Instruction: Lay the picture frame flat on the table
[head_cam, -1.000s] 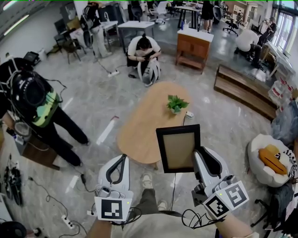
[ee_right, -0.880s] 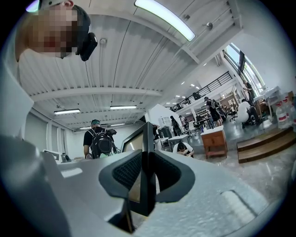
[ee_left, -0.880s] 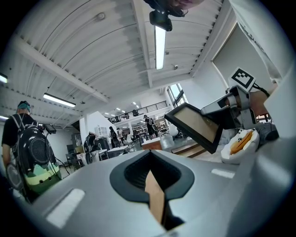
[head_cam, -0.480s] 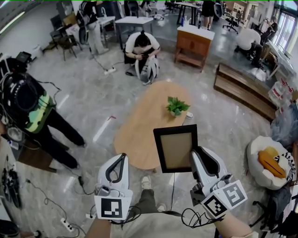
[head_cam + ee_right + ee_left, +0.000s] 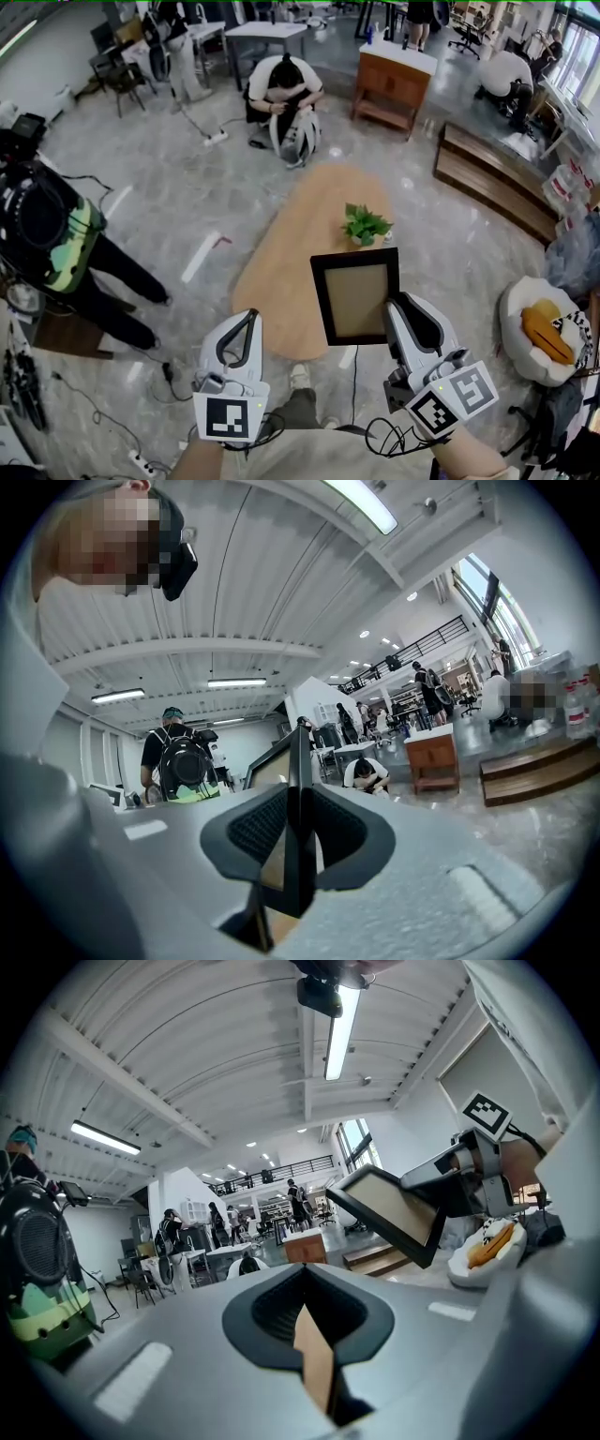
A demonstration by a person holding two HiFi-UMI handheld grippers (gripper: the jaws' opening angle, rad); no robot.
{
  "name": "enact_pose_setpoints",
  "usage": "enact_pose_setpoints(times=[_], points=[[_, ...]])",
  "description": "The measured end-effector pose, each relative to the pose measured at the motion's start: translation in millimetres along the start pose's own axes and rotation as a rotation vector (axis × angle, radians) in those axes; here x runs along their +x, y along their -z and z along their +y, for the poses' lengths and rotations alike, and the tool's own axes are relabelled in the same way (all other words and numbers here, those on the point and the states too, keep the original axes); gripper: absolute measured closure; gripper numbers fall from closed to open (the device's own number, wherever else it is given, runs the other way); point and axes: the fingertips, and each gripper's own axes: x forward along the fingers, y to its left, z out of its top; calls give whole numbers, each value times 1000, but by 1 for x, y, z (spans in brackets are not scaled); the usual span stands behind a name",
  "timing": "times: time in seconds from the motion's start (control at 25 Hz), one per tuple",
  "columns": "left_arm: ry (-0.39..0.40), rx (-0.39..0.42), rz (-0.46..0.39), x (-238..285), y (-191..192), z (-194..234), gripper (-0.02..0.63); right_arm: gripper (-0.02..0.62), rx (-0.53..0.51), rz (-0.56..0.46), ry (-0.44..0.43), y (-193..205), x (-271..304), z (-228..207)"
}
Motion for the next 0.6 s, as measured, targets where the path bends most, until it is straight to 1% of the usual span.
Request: enact_pose_setpoints(times=[0.28,0.44,0.6], points=[[47,19,-1,47,6,44,586,512,4,3,31,-8,63,-5],[52,2,-3,64,12,60,586,512,5,8,45,-9,85,-8],[57,-7,1,74,16,68,586,512,3,16,51,-10,97,-11]])
